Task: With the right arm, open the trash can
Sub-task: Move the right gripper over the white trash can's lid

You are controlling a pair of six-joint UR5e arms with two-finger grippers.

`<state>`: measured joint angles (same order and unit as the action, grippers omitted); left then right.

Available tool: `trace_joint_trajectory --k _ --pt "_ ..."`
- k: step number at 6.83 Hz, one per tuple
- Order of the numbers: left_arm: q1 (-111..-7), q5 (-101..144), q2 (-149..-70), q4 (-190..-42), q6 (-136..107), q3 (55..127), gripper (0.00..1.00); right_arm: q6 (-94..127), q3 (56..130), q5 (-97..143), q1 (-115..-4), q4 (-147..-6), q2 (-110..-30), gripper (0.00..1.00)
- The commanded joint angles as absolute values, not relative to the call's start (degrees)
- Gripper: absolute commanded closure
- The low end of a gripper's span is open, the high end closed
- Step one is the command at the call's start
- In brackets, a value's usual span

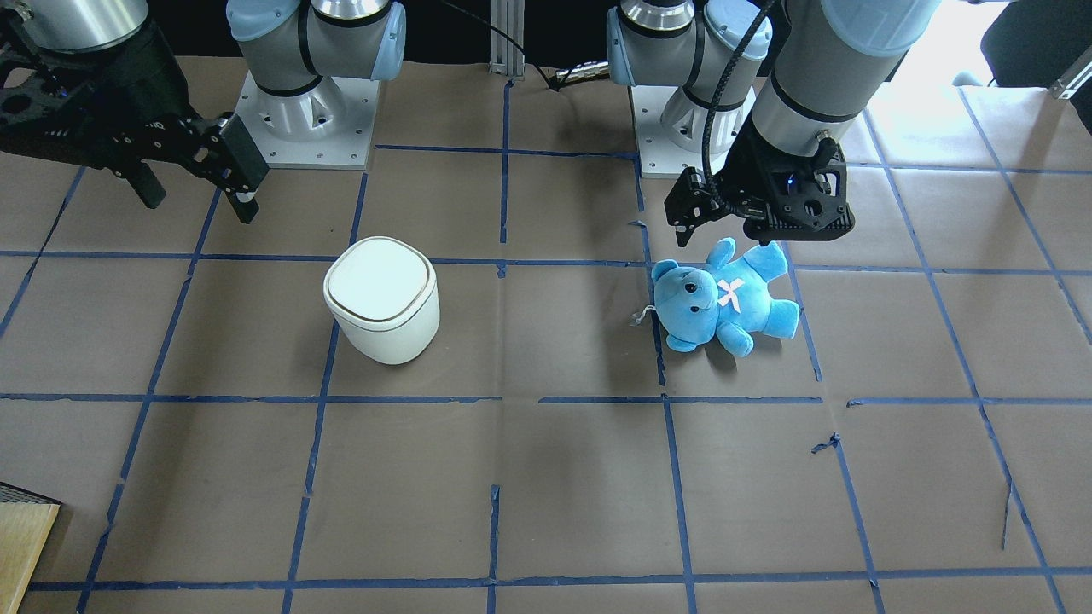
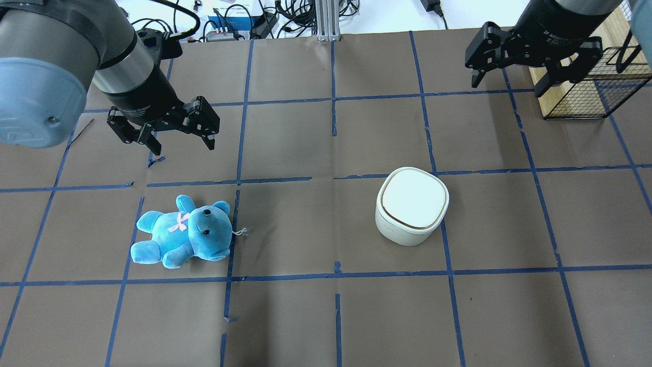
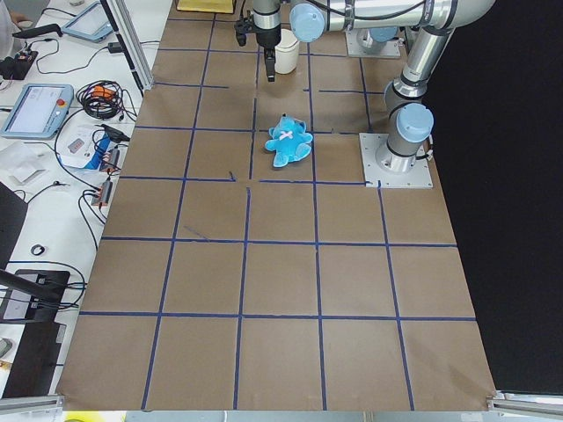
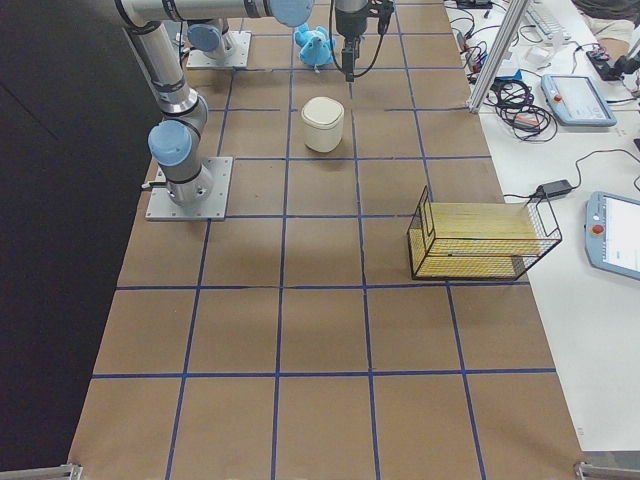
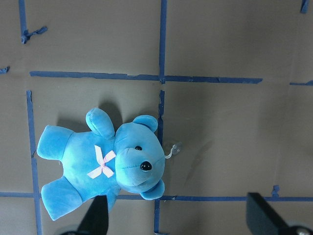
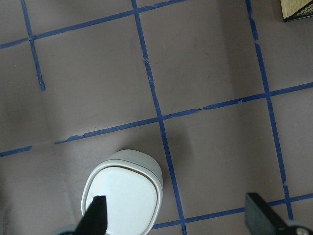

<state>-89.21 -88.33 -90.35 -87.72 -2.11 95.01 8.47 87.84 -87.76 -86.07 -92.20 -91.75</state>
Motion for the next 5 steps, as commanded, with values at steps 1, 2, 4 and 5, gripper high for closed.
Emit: trace_joint_trajectory --k 1,2,4,5 --pt "-89.21 -88.33 -90.35 -87.71 -2.11 95.01 0.00 8.26 87.98 -87.54 -86.13 -92.46 -91.58 0.00" --pt "-89.21 -88.33 -90.35 -87.63 -2.11 95.01 0.00 8.44 88.59 -87.28 -86.39 -92.55 -90.45 0.00" --pt "-89.21 -88.33 -90.35 -87.71 -2.11 95.01 0.00 7.82 90.87 -87.19 -88.06 -92.55 -88.25 0.00" --pt "-89.21 -88.33 -90.35 -87.71 -2.11 95.01 0.00 8.26 92.62 -87.10 -89.89 -94.12 -87.89 0.00"
